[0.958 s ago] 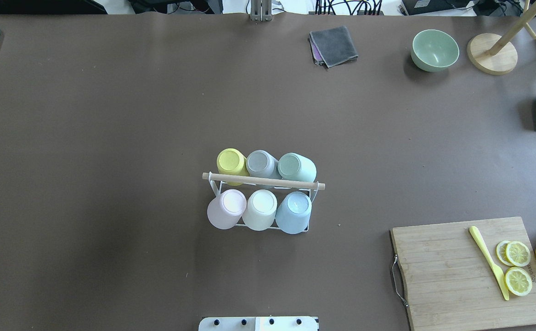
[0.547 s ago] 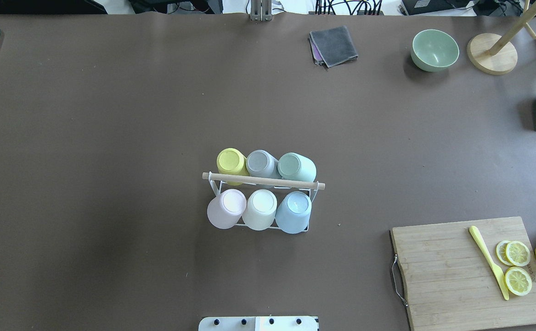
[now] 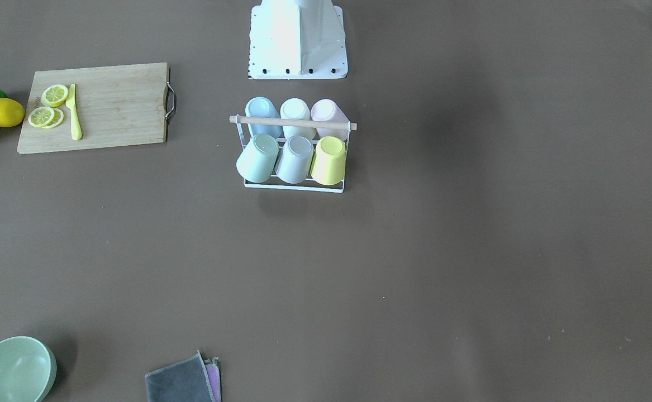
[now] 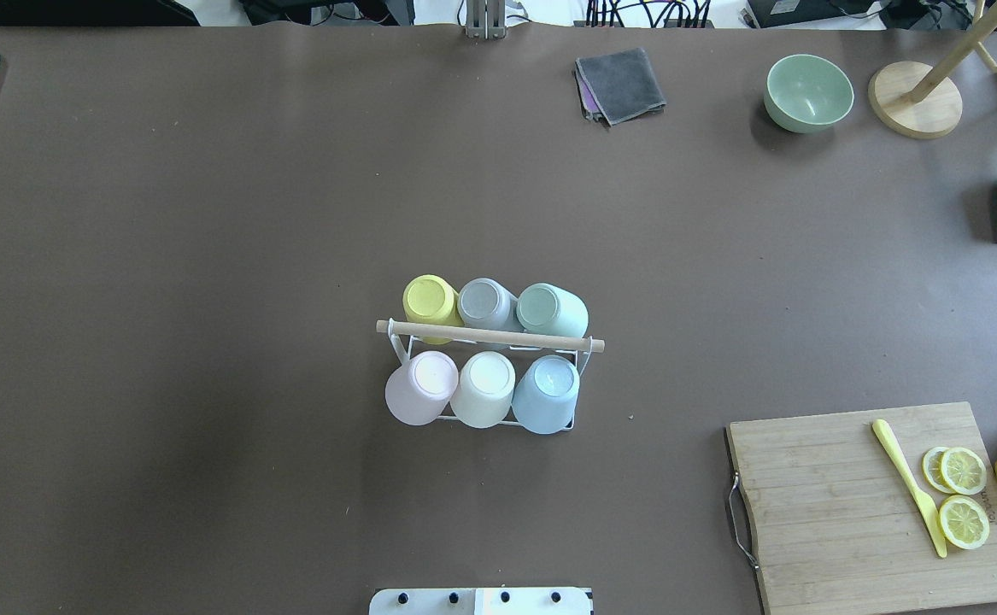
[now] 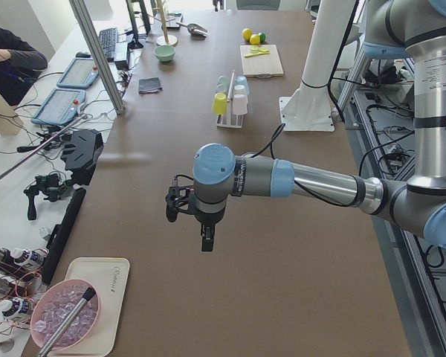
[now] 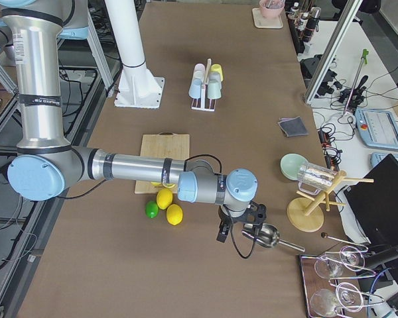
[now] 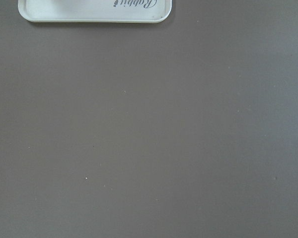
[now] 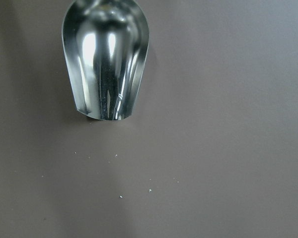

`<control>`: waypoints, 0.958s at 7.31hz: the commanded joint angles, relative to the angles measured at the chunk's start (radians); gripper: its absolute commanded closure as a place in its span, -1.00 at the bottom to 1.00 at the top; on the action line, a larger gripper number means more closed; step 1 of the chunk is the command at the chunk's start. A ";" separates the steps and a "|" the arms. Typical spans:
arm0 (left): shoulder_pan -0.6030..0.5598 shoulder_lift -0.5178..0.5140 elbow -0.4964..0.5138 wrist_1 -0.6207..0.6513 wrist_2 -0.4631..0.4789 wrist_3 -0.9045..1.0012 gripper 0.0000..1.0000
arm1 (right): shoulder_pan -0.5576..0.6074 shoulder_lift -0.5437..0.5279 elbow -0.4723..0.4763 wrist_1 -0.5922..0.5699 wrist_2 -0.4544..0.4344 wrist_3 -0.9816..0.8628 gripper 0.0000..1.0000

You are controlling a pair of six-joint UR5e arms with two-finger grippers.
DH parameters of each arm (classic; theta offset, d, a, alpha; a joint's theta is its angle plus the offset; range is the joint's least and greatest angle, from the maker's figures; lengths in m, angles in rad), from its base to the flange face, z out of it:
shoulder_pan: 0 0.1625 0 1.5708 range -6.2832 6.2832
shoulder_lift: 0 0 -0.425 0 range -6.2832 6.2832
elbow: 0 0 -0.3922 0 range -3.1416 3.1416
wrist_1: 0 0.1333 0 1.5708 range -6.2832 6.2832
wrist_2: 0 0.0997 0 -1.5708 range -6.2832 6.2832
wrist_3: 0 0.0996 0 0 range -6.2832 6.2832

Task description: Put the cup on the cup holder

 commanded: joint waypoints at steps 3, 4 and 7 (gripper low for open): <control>0.006 -0.070 0.141 -0.029 -0.002 0.012 -0.98 | 0.000 0.000 0.001 0.001 -0.008 0.002 -1.00; 0.006 -0.068 0.119 -0.052 -0.004 0.012 -0.98 | 0.000 0.000 0.003 0.001 -0.016 0.002 -1.00; 0.005 -0.059 0.117 -0.055 -0.047 0.012 -0.98 | 0.002 -0.001 0.004 -0.001 -0.016 0.002 -1.00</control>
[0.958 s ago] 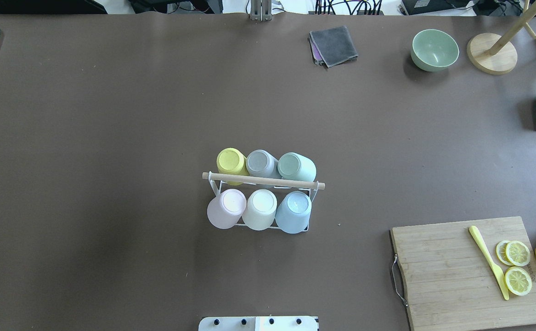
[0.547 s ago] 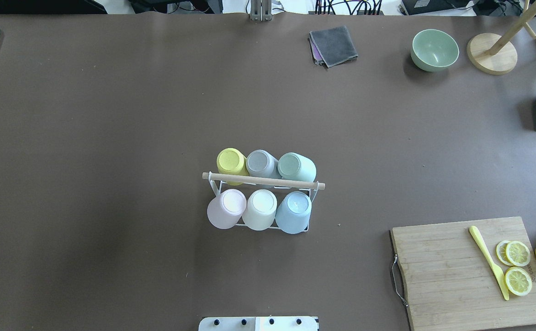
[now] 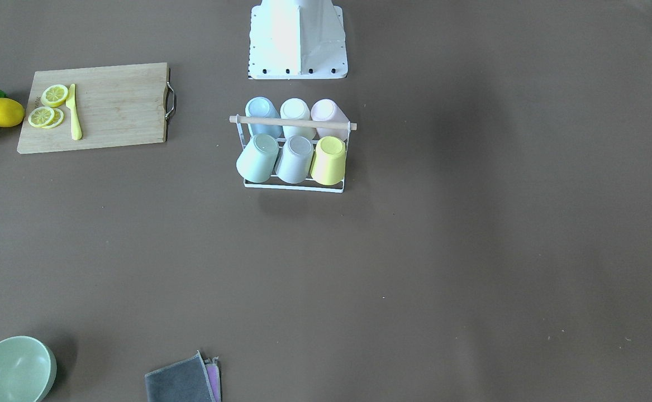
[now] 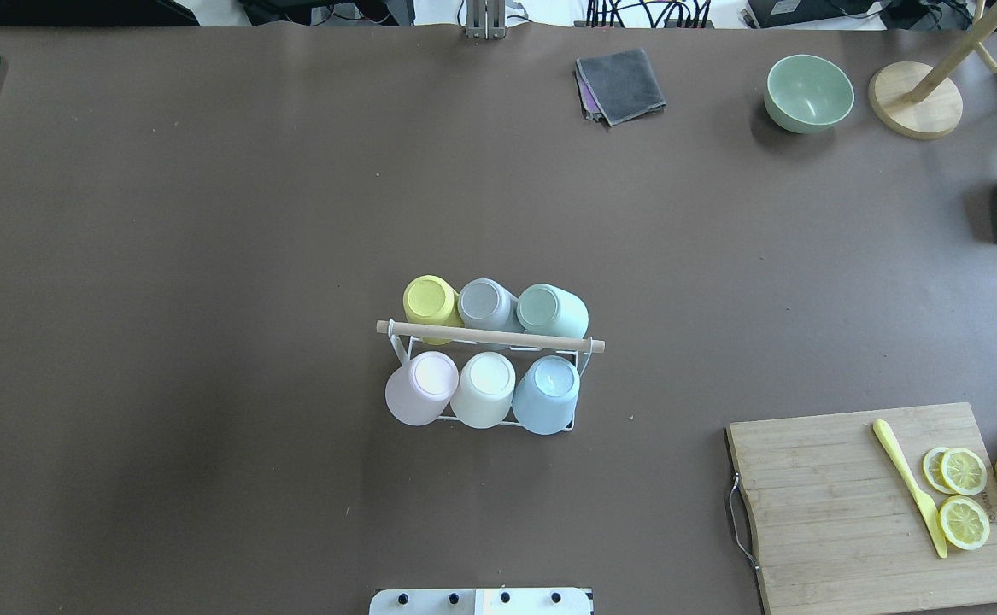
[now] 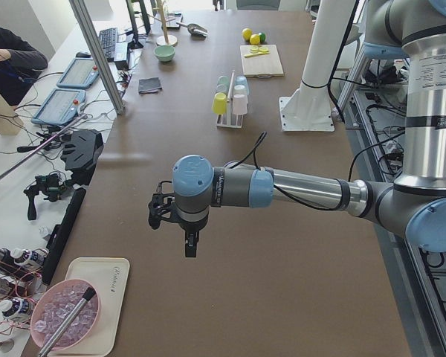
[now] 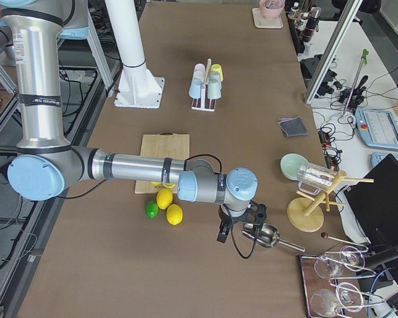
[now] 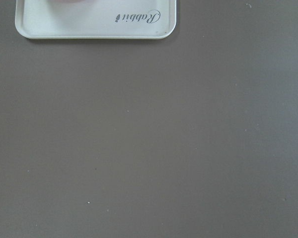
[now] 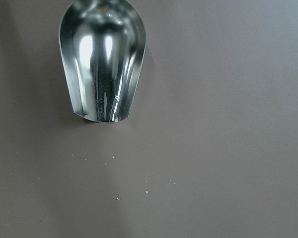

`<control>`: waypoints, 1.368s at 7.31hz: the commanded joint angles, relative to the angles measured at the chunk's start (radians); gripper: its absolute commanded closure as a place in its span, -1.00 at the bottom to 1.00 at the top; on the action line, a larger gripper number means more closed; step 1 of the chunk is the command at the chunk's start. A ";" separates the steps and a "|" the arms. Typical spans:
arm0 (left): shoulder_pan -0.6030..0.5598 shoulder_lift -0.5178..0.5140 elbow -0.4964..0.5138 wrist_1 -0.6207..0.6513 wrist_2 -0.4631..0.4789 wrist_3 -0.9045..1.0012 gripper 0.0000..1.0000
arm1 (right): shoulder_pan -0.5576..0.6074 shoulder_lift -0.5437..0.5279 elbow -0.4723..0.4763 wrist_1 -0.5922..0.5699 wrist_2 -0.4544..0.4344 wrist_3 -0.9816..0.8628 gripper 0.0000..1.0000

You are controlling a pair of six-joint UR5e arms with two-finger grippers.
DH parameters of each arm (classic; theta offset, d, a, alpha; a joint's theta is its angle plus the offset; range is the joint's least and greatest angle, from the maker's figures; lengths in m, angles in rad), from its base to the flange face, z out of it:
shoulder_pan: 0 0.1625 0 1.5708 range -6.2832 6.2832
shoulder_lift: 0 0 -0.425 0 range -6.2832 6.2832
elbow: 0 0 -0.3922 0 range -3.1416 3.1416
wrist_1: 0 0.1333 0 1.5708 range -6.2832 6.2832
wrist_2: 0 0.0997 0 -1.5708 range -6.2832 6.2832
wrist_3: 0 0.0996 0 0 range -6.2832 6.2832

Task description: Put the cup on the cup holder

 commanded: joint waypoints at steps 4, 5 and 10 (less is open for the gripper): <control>-0.002 0.012 -0.022 -0.002 -0.009 0.000 -0.98 | 0.007 -0.002 0.001 -0.001 0.000 0.000 -1.00; -0.002 0.010 -0.023 -0.002 -0.009 0.000 -0.98 | 0.019 -0.002 0.000 -0.001 0.000 0.000 -1.00; -0.002 0.010 -0.015 -0.006 -0.009 -0.006 -0.98 | 0.027 -0.011 0.004 -0.001 0.003 -0.002 -1.00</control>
